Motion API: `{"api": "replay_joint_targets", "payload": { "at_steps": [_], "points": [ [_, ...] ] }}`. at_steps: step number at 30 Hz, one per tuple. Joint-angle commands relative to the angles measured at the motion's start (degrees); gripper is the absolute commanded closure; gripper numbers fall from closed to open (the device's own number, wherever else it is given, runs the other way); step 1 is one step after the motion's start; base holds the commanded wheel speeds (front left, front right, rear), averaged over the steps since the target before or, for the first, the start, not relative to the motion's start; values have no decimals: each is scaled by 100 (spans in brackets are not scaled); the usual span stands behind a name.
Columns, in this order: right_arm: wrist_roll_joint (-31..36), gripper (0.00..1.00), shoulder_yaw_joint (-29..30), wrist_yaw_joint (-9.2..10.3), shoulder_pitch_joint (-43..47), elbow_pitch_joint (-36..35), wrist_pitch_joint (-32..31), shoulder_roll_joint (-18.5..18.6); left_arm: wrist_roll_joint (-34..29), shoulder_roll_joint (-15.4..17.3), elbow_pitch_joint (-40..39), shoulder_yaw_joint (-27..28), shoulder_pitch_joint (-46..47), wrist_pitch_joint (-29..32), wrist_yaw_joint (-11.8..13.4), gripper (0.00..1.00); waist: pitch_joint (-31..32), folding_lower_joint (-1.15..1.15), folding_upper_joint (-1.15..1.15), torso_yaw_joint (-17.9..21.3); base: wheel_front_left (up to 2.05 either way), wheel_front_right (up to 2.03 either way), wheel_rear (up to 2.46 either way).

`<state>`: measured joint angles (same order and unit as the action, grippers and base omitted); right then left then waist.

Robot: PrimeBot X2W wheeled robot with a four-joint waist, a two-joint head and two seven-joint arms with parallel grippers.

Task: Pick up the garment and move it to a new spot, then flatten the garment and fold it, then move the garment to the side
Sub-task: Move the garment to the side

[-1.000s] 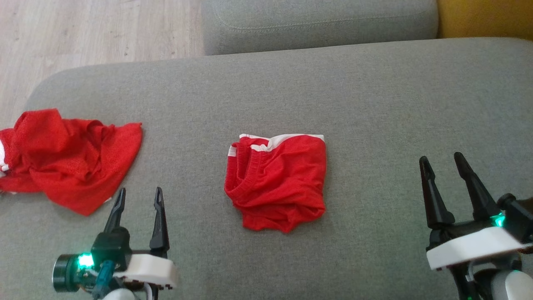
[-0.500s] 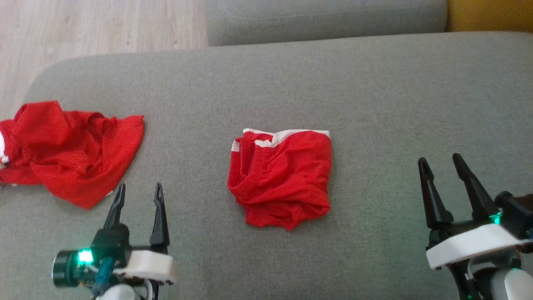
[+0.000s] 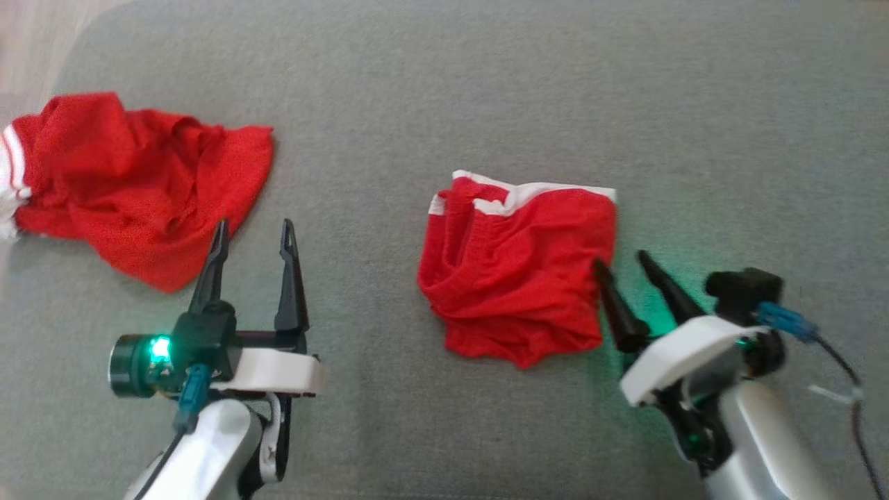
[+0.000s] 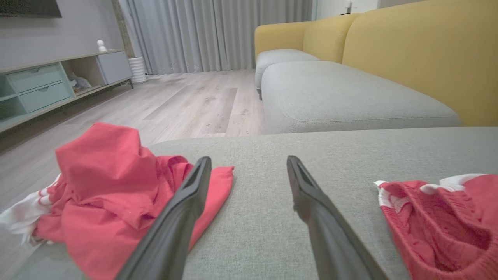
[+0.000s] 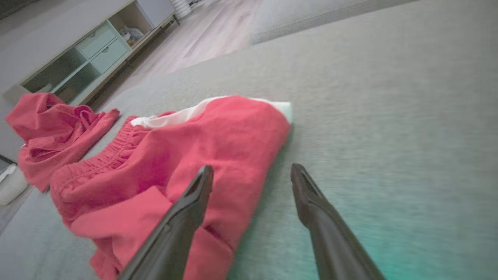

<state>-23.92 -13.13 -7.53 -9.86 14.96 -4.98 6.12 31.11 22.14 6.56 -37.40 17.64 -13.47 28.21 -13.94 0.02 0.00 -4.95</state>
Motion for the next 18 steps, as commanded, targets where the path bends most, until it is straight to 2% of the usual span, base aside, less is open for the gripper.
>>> {"api": "replay_joint_targets", "payload": {
  "at_steps": [1,5,9,10,11,14,18],
  "points": [
    [-109,0,-245,4,-259,12,45,-81,-78,62,-93,201,247,-77,-23,0,-105,-2,0,-131,0,0,0],
    [-303,0,-533,4,-381,634,-428,-151,-90,-26,18,228,259,-111,-83,0,-109,-2,0,-186,0,0,0],
    [-540,0,-728,4,-271,900,-1098,-111,-131,-91,22,296,247,-134,-129,0,-108,-2,0,-219,0,0,0],
    [-561,42,-722,4,-251,888,-1170,-95,-163,-103,-1,324,247,-139,-140,0,-113,-2,0,-227,0,0,0],
    [-556,100,-681,4,-239,850,-1157,-80,-195,-120,-25,353,247,-143,-153,0,-120,-2,0,-235,0,0,0],
    [-489,100,-613,4,-231,783,-1137,-28,-292,-163,-103,431,253,-148,-175,0,-132,-2,0,-248,0,0,0],
    [-87,100,-390,4,-308,550,-767,128,-497,-258,-225,607,195,-150,-241,0,-136,-2,0,-233,0,0,0]
  ]
}}
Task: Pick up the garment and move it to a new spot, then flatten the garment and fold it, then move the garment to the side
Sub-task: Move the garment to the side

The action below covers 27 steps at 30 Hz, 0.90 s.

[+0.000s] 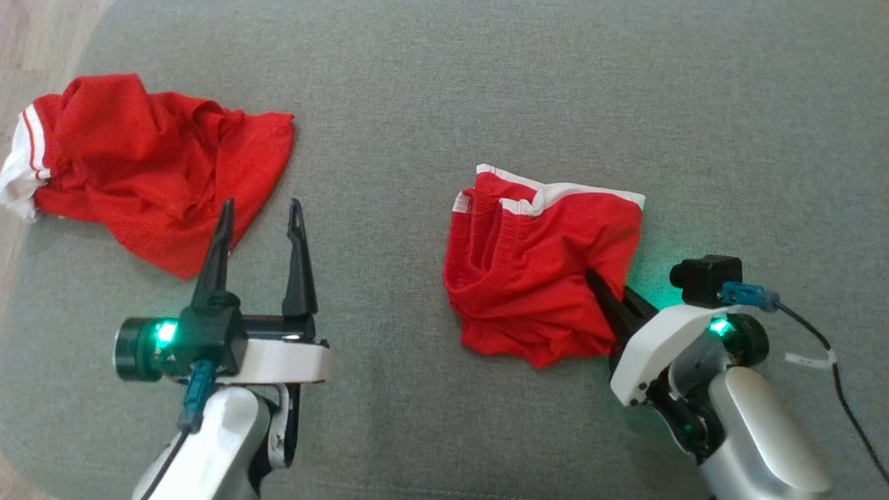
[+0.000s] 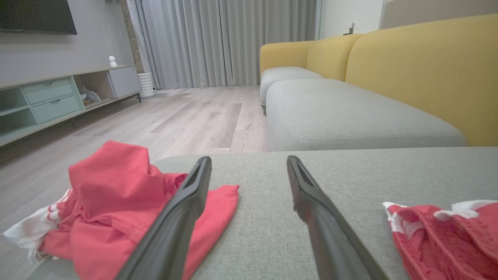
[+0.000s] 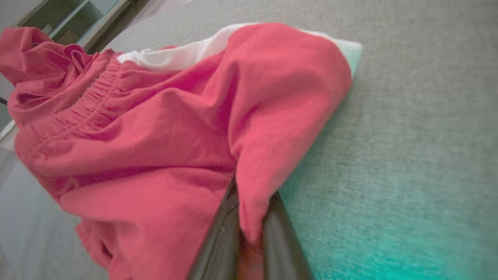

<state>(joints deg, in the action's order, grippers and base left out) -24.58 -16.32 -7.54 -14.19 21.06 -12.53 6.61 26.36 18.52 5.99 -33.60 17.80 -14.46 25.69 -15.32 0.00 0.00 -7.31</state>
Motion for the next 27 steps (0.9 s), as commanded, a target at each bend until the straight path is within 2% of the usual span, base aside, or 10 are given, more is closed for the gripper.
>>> {"api": "replay_joint_targets", "payload": {
  "at_steps": [1,4,8,12,17,22,27],
  "points": [
    [83,100,-40,5,116,-98,18,125,-57,85,-179,271,152,-52,-5,0,0,0,0,34,0,0,0],
    [330,100,-44,5,118,-243,11,344,-147,21,-193,375,75,-52,-70,0,1,0,0,201,0,0,0],
    [530,100,-40,5,150,-543,17,750,-249,-29,-193,509,16,-53,-128,0,-57,0,0,649,0,0,0],
    [610,100,-52,5,123,-745,44,1290,-339,-26,-170,612,83,-53,-225,0,-172,0,0,1214,0,0,0],
    [533,100,17,5,-42,-625,81,1915,-457,-56,-122,614,299,-53,-343,0,-362,0,0,1722,0,0,0],
    [453,100,30,5,-432,-224,260,2411,-553,-124,-73,552,577,-53,-450,0,-652,0,0,1895,0,0,0],
    [514,100,214,5,-1056,438,613,3024,-673,-304,-29,366,977,-52,-577,0,-1088,0,0,1726,0,0,0]
  ]
}}
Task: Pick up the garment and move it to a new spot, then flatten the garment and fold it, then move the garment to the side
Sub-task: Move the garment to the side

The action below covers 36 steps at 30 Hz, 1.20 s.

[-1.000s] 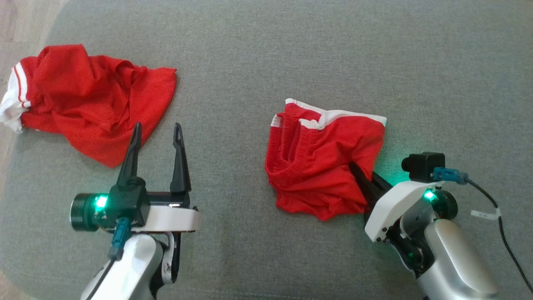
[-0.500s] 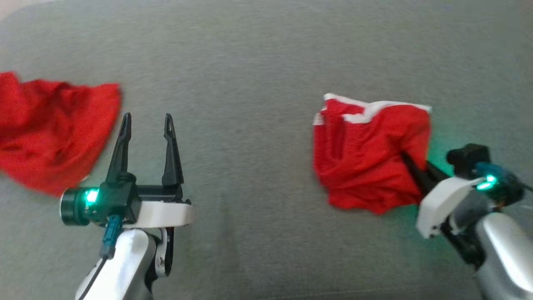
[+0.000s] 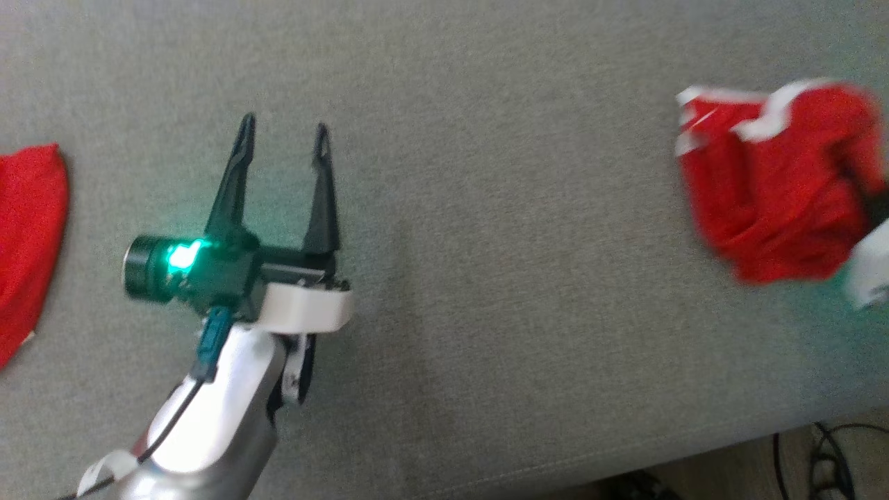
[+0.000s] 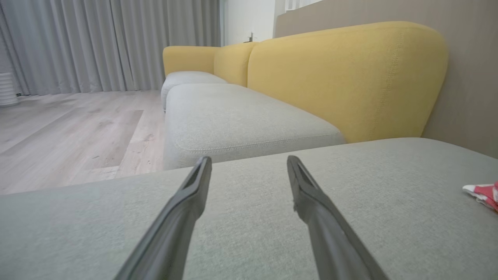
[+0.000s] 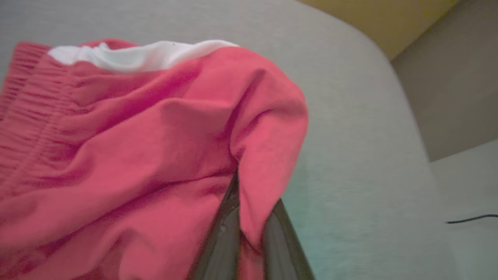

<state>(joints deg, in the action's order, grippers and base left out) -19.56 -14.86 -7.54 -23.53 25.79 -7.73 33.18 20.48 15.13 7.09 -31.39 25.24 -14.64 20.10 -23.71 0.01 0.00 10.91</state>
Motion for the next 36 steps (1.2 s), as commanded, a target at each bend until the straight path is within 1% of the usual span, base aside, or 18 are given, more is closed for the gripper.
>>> {"api": "replay_joint_targets", "payload": {
  "at_steps": [1,7,11,12,13,14,19,23,24,25,29,32,36],
  "points": [
    [23,100,146,5,-245,150,178,495,-113,-13,-127,100,328,-35,-49,0,-352,-1,0,-158,0,0,0],
    [397,100,614,5,-983,1202,472,1315,-290,-337,-48,-138,898,-35,-247,0,-915,-1,0,-576,0,0,0],
    [773,100,974,5,-1343,1838,511,1629,-405,-519,2,-181,1132,-35,-339,0,-1140,-1,0,-764,0,0,0],
    [773,100,974,5,-1343,1838,511,1629,-405,-519,2,-181,1132,-35,-339,0,-1140,-1,0,-764,0,0,0],
    [901,56,1064,5,-1415,1986,530,1679,-427,-556,14,-175,1166,-35,-361,0,-1168,-1,0,-798,0,0,0],
    [988,0,1189,5,-1487,2143,538,1697,-447,-590,25,-165,1192,-35,-382,0,-1191,-1,0,-826,0,0,0],
    [1713,0,1846,5,-1705,2703,869,1721,-525,-689,84,-37,1186,-35,-470,0,-1142,-1,0,-882,0,0,0],
    [2223,0,2517,5,-1656,2932,1185,1484,-580,-700,141,100,1038,-36,-514,0,-917,-1,0,-855,0,0,0],
    [2412,0,2829,5,-1547,2948,1350,1250,-602,-675,168,173,919,-36,-521,0,-773,-1,0,-816,0,0,0],
    [2460,0,2987,5,-1487,2926,1457,1089,-607,-658,192,211,851,-36,-523,0,-685,-1,0,-800,0,0,0],
    [2615,0,3390,5,-1196,2581,1798,339,-603,-542,299,355,536,-36,-512,0,-326,-1,0,-696,0,0,0],
    [2635,0,3545,5,-887,1997,1894,-330,-563,-427,418,451,281,-36,-497,0,-18,-1,0,-629,0,0,0],
    [2493,0,3425,5,-303,789,1788,-1273,-449,-269,540,581,-48,-30,-438,0,335,-1,0,-588,0,0,0]
  ]
}}
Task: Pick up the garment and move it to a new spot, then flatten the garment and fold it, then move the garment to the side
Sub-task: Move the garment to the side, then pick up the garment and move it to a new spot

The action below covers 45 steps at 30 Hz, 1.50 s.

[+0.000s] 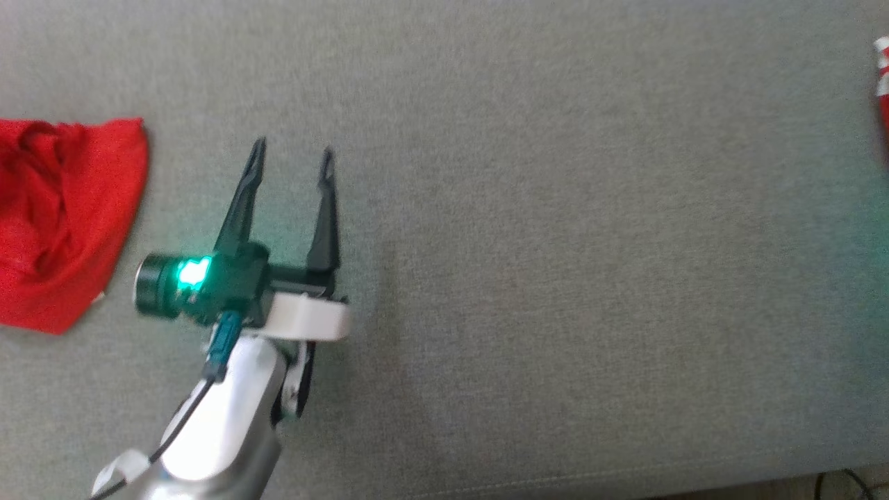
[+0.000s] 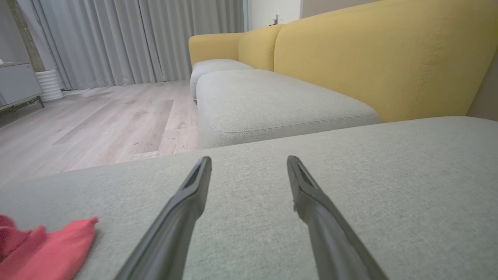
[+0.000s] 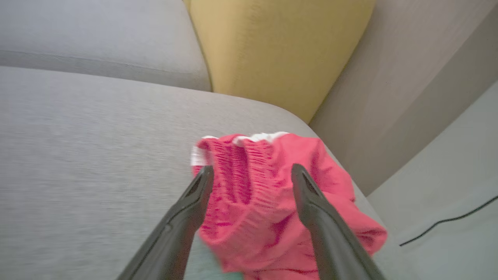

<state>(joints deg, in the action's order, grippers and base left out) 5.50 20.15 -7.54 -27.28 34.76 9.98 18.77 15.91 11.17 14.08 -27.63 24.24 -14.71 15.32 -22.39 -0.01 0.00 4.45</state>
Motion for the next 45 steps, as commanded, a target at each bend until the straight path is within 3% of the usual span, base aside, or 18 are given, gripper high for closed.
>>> {"api": "replay_joint_targets", "payload": {
  "at_steps": [1,8,14,19,45],
  "points": [
    [-34,0,-152,5,255,-456,-59,-28,41,160,-136,231,-29,-10,55,0,304,1,0,46,0,0,0],
    [-504,0,-877,5,1427,-2690,-738,-1069,241,368,-193,413,-493,137,179,0,756,1,0,-133,0,0,0],
    [-1082,0,-1576,5,1989,-3660,-852,-1396,400,481,-293,555,-818,236,290,0,1032,1,0,-332,0,0,0],
    [-1243,0,-1893,5,2253,-3939,-847,-1483,499,599,-403,659,-1106,302,379,0,1237,1,0,-405,0,0,0],
    [-1596,0,-2235,5,3214,-4449,-1132,-1587,725,874,-701,631,-1991,621,518,0,1970,1,0,-355,0,0,0]
  ]
}}
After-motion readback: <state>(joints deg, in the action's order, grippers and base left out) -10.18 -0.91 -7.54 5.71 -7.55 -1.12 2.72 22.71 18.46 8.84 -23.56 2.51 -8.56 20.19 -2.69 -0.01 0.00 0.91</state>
